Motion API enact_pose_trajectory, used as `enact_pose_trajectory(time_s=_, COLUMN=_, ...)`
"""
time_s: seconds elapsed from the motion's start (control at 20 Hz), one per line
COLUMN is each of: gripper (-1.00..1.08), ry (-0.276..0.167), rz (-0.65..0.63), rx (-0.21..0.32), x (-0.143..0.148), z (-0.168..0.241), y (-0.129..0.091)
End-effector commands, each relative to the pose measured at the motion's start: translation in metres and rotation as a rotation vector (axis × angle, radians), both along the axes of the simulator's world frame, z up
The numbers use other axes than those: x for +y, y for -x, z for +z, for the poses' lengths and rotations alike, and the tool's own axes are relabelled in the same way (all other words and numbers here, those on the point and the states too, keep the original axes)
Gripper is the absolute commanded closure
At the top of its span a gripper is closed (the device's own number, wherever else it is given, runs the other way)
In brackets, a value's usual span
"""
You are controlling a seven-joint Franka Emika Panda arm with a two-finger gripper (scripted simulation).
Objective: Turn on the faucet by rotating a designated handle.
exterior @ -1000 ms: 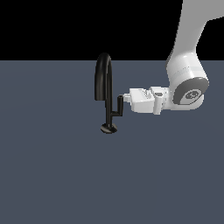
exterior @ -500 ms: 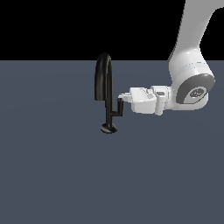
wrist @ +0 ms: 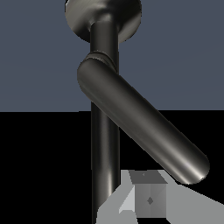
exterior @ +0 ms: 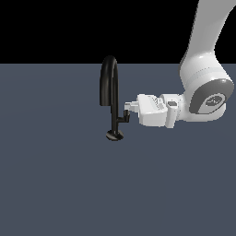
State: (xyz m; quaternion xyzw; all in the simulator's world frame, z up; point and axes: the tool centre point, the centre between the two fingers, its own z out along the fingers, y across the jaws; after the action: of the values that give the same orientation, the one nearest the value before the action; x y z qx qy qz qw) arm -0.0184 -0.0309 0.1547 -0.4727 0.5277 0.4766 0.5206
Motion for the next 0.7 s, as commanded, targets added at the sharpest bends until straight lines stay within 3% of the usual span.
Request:
enact_pose_trajectory(time_s=0.0, gripper=1.08, ry=-0.006, rz=0.004, rx=0.026, x=0.002, z=-0.014, y=0.018)
enact_pose_trajectory(time_s=0.15, gripper=1.08, ry=-0.006, rz=0.005, rx=0.027, x=0.003, z=-0.017, y=0.026)
enact_pose_trajectory(time_s=0.2, gripper=1.08, ry=-0.002, rz=0.002, rx=0.003, x=0.001, z=-0.006, y=0.015)
enact_pose_trajectory(time_s=0.65, gripper=1.08, ry=-0.006, rz=0.004, rx=0.024, x=0.004, z=-0.061, y=0.042)
